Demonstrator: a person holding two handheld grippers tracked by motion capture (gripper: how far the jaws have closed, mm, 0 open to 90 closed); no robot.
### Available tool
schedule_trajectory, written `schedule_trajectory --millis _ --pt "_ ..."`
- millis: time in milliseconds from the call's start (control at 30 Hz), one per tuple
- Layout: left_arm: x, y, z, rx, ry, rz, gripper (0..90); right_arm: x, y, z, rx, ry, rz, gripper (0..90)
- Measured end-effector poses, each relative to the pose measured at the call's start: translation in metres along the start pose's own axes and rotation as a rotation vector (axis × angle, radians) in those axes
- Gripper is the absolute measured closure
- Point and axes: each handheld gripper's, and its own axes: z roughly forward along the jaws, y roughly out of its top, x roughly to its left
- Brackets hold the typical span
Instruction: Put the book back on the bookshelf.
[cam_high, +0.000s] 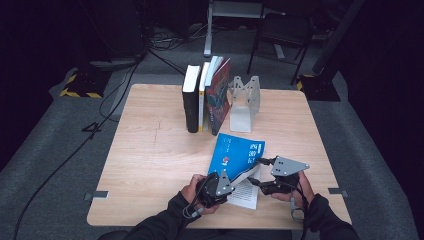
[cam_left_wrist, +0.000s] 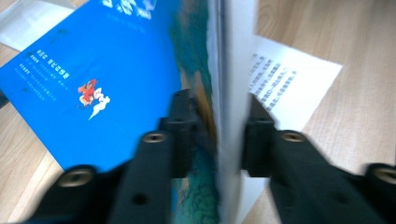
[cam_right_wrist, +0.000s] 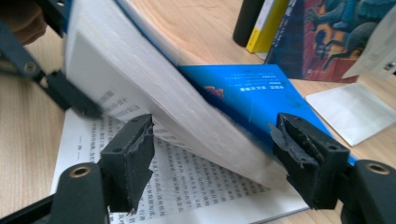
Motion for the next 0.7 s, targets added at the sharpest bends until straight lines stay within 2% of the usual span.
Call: schedule_trajectory --millis 67,167,333,367,467,567,633,667,700 --pt "0.001 0.0 -0.001 0.004 0.005 0.027 77.1 -0.001 0.0 -0.002 -0.01 0.004 0.004 30.8" --pt "0.003 -0.003 -0.004 0.008 0.006 0.043 78.9 0.0 -0.001 -0.006 -0.023 0.02 -0.011 32.1" --pt "0.013 -0.012 -0.014 -0.015 -0.025 0.036 79.4 -0.002 0.001 -0.009 -0.033 0.055 -0.022 32.6" --pt "0.017 -0.017 -0.019 -0.017 -0.03 0.038 79.4 0.0 0.001 -0.003 0.001 0.053 -0.043 32.5" --pt "0.021 -0.024 -0.026 -0.014 -0.038 0.045 79.2 0.001 -0.002 0.005 0.024 0.055 -0.054 32.8" --pt "0.029 -0.035 -0.037 -0.02 -0.048 0.027 78.7 -0.005 -0.006 0.019 0.06 0.015 -0.062 33.6" --pt "0.032 -0.039 -0.042 -0.021 -0.046 0.02 78.7 -0.011 -0.009 0.027 0.079 0.006 -0.074 37.5" --pt "0.034 -0.042 -0.045 -0.022 -0.045 0.015 78.6 -0.013 -0.01 0.028 0.068 0.024 -0.057 41.5" --pt "0.036 -0.045 -0.048 -0.025 -0.04 0.007 78.4 -0.013 -0.009 0.029 0.062 0.03 -0.075 45.6"
